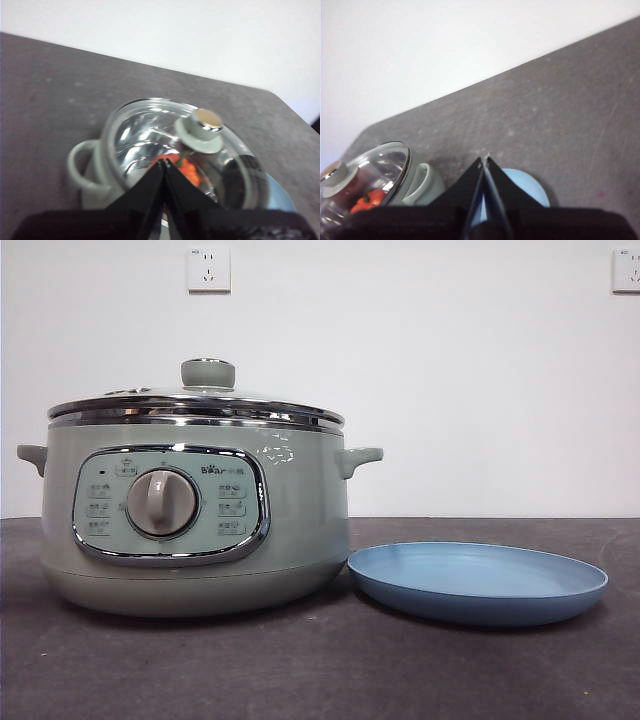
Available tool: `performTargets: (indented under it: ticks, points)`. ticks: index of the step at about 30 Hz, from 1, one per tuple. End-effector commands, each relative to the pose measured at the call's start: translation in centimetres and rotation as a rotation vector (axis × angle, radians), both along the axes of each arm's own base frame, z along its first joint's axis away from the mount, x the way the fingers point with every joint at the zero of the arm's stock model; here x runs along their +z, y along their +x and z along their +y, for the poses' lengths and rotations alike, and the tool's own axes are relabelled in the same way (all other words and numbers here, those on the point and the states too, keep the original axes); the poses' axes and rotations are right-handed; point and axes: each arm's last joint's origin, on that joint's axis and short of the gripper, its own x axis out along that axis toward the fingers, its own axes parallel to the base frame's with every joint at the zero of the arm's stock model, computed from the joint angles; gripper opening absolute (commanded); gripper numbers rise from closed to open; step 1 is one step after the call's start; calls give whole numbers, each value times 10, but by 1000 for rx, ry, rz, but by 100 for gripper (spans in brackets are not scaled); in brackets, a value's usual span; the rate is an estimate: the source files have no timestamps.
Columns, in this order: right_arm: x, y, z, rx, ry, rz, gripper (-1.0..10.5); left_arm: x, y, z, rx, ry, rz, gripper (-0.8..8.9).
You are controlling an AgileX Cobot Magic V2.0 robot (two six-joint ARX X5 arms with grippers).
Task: Take the pumpkin out from the steamer,put the pumpkin in the blue plate,close the lid
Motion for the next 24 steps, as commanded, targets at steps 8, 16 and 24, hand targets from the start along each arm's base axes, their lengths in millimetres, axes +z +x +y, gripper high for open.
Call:
performTargets:
  ticks: [8,16,24]
  points:
    - [48,22,2,59,-239,51,228,29,21,-3,-102,22,-6,339]
    - [54,40,5,78,-238,91,447,42,36,-11,-149,22,13,353]
    - [49,49,7,147,-218,124,445,67,72,-37,-243,94,28,354]
